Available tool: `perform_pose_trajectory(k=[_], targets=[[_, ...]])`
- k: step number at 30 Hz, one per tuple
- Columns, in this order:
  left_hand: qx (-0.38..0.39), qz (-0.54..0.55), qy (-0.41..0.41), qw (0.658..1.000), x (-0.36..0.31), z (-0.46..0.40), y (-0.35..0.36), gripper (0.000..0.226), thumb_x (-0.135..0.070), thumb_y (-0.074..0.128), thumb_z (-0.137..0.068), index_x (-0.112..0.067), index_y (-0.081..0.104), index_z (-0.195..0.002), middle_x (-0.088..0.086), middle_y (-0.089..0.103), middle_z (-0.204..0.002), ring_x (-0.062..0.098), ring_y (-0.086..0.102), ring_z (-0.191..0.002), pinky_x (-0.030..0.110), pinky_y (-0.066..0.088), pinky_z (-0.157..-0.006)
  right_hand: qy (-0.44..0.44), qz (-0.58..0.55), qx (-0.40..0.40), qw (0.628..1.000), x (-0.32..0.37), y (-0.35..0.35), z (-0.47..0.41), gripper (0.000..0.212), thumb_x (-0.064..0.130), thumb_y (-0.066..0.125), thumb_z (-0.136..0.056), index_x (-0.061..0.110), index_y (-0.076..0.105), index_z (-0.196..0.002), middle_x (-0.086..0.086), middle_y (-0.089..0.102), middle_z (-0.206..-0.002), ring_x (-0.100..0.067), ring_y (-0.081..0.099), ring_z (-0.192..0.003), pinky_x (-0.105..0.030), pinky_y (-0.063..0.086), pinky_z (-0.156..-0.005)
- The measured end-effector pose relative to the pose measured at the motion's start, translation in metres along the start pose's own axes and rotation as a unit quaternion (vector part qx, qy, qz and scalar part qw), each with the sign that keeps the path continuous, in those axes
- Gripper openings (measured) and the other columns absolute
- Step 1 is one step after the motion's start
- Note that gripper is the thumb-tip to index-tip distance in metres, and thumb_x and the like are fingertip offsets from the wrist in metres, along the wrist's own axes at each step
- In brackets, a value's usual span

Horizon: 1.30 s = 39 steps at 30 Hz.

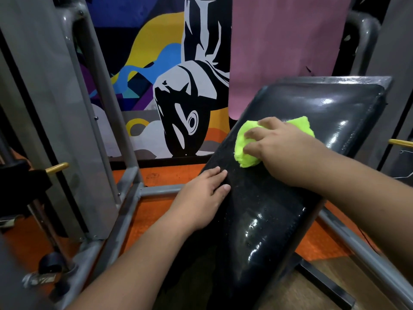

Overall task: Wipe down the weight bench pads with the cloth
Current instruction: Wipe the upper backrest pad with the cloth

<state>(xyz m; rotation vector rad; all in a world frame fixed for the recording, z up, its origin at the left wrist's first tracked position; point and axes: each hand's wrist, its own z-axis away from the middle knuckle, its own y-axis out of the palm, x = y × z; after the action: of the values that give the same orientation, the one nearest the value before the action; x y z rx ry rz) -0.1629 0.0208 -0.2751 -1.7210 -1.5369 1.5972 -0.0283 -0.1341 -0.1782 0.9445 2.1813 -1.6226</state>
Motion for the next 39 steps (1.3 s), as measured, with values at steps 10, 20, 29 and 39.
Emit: perform_pose_trajectory(k=[10, 20, 29, 39], targets=[[-0.008, 0.009, -0.003, 1.0, 0.002, -0.001, 0.001, 0.049, -0.043, 0.046, -0.104, -0.032, 0.043, -0.151, -0.016, 0.032, -0.161, 0.004, 0.027, -0.147, 0.021, 0.02, -0.114, 0.006, -0.001, 0.012, 1.0, -0.003, -0.003, -0.011, 0.042, 0.016, 0.049, -0.091, 0.036, 0.057, -0.127, 0.005, 0.048, -0.139, -0.032, 0.036, -0.13, -0.039, 0.044, -0.091], [-0.002, -0.001, -0.003, 1.0, 0.003, -0.002, 0.001, 0.05, -0.044, 0.046, -0.103, -0.032, 0.041, -0.152, -0.017, 0.03, -0.161, 0.005, 0.026, -0.148, 0.028, 0.023, -0.12, -0.046, -0.002, 0.03, 0.999, 0.001, 0.005, -0.019, 0.044, 0.018, 0.051, -0.091, 0.039, 0.054, -0.129, 0.008, 0.044, -0.141, -0.028, 0.035, -0.129, -0.039, 0.044, -0.094], [-0.004, 0.001, -0.005, 1.0, 0.005, -0.003, 0.004, 0.051, -0.046, 0.047, -0.103, -0.033, 0.042, -0.152, -0.018, 0.03, -0.161, 0.004, 0.026, -0.148, 0.028, 0.023, -0.121, -0.043, -0.005, 0.041, 0.998, 0.005, 0.007, -0.034, 0.042, 0.016, 0.053, -0.09, 0.037, 0.056, -0.126, 0.006, 0.046, -0.138, -0.028, 0.037, -0.128, -0.037, 0.044, -0.092], [0.004, -0.003, -0.002, 1.0, 0.007, -0.003, 0.005, 0.052, -0.048, 0.045, -0.103, -0.035, 0.039, -0.153, -0.019, 0.028, -0.162, 0.004, 0.024, -0.149, 0.034, 0.025, -0.122, -0.011, 0.014, 0.058, 0.998, 0.003, 0.001, -0.046, 0.045, 0.019, 0.059, -0.091, 0.036, 0.054, -0.132, 0.003, 0.047, -0.133, -0.03, 0.039, -0.126, -0.039, 0.046, -0.093]])
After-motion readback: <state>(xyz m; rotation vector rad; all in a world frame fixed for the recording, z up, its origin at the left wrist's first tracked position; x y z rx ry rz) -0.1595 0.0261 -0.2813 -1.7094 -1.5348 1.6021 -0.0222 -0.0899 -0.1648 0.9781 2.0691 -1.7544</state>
